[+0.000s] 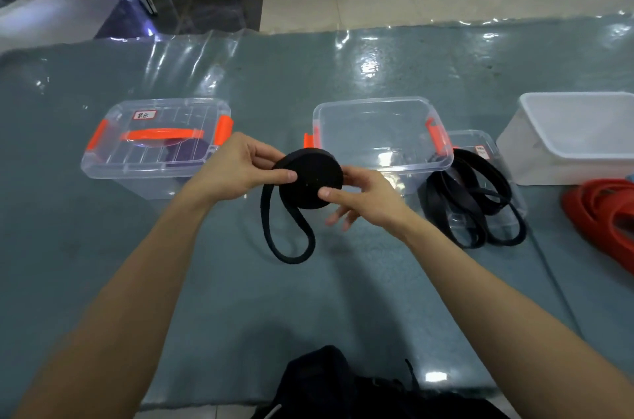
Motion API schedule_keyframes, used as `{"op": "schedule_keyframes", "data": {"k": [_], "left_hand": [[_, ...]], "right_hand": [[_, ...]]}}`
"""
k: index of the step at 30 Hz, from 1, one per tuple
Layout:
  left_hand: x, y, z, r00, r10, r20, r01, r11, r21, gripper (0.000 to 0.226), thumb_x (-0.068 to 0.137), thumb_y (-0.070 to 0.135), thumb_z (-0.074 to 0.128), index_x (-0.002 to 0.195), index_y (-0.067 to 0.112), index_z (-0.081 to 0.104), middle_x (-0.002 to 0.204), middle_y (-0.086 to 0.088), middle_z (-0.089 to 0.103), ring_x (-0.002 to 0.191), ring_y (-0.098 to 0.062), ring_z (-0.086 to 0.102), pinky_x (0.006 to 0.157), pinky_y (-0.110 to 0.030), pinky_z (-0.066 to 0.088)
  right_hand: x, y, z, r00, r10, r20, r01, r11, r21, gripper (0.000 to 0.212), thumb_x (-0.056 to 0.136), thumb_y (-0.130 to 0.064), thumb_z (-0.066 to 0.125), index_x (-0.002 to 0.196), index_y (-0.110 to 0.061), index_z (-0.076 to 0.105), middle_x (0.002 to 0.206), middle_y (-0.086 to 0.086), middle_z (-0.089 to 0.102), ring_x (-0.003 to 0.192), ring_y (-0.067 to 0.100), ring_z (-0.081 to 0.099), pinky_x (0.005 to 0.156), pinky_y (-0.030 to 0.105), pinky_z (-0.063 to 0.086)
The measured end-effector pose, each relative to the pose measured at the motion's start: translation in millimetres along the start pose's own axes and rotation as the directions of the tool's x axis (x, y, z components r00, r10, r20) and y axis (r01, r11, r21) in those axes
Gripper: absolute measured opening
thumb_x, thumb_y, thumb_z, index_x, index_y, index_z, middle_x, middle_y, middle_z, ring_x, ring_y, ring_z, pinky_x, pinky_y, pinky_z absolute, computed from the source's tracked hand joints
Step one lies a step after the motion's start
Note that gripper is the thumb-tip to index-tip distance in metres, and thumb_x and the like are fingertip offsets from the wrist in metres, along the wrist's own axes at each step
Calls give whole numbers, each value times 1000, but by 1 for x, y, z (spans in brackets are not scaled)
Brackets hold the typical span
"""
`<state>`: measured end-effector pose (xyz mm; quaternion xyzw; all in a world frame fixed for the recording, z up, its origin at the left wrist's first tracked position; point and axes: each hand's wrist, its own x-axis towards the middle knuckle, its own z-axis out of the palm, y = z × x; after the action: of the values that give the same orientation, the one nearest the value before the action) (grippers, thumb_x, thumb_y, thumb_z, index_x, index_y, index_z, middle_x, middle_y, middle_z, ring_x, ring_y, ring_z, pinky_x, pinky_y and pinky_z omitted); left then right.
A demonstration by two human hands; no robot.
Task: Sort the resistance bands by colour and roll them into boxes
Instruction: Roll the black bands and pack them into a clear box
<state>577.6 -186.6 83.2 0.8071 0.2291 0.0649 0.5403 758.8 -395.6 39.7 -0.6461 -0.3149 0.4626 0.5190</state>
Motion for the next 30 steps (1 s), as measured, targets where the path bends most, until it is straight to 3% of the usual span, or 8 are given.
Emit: {"op": "schedule_keyframes", "data": {"k": [2, 4, 6, 8, 14, 22, 25, 30], "left_hand": [[1, 4, -5, 999, -30, 31, 26, 991, 132, 19, 84, 32, 94, 102, 35, 87, 92, 7, 85, 95, -10, 82, 91, -23, 60], [2, 8, -9, 997, -71, 34, 63, 981, 181, 17, 84, 31, 93, 101, 34, 87, 90, 8, 85, 94, -7, 82, 95, -29, 58], [2, 11, -9, 995, -88, 35, 81, 981, 176, 16, 85, 28, 93, 100, 32, 87, 88, 7, 85, 92, -8, 82, 91, -28, 60], [2, 11, -7, 996, -82, 46, 72, 981, 180, 15, 87, 24, 91, 100, 31, 87, 87, 6, 85, 90, -9, 82, 80, -17, 60], [1, 6, -8, 994, -99, 46, 95, 992, 78, 16, 88, 22, 91, 103, 25, 88, 91, 2, 85, 92, -12, 83, 78, -11, 57], [-14, -38, 8, 996, -78, 32, 83, 983, -161, 31, 90, 44, 85, 116, 28, 84, 112, -1, 84, 110, -15, 80, 101, -27, 59], [-32, -82, 36, 989, -150, -8, 143, 954, -264, 26, 104, 23, 73, 130, 17, 78, 124, -4, 81, 121, -20, 76, 107, -38, 59], [-38, -117, 74, 929, -333, -164, 285, 922, -262, 19, 104, 8, 71, 113, 20, 83, 99, -7, 78, 102, -23, 75, 79, -31, 68]], "right_hand": [[0, -7, 0, 990, -109, -94, 50, 871, -488, 94, 72, -59, 94, 151, -33, 51, 140, -11, 65, 85, 18, 79, 70, 36, 63], [1, -7, 7, 915, -402, -41, 200, 537, -820, 122, 64, -70, 90, 164, -34, 30, 149, -10, 51, 102, 17, 72, 78, 38, 61], [2, -7, 21, 811, -572, 122, 323, 264, -909, 121, 69, -62, 87, 167, -23, 27, 155, -1, 46, 115, 24, 66, 81, 42, 61], [5, -6, 35, 770, -607, 199, 354, 146, -924, 107, 76, -52, 84, 164, -14, 36, 155, 6, 50, 119, 29, 65, 85, 45, 60], [5, -3, 52, 818, -545, 183, 278, 95, -956, 110, 72, -36, 85, 163, -4, 32, 159, 17, 44, 124, 37, 59, 95, 48, 57], [17, -5, 44, 803, -595, -36, 179, 298, -937, 101, 72, -47, 81, 154, -1, 45, 138, 14, 57, 105, 36, 64, 74, 47, 60], [18, -5, 34, 789, -601, -125, 130, 362, -923, 100, 66, -40, 84, 152, -5, 45, 137, 11, 56, 107, 36, 63, 77, 51, 60], [16, -9, 29, 783, -598, -174, 89, 383, -919, 96, 68, -43, 83, 149, -6, 47, 135, 10, 56, 104, 35, 63, 74, 49, 60]]}}
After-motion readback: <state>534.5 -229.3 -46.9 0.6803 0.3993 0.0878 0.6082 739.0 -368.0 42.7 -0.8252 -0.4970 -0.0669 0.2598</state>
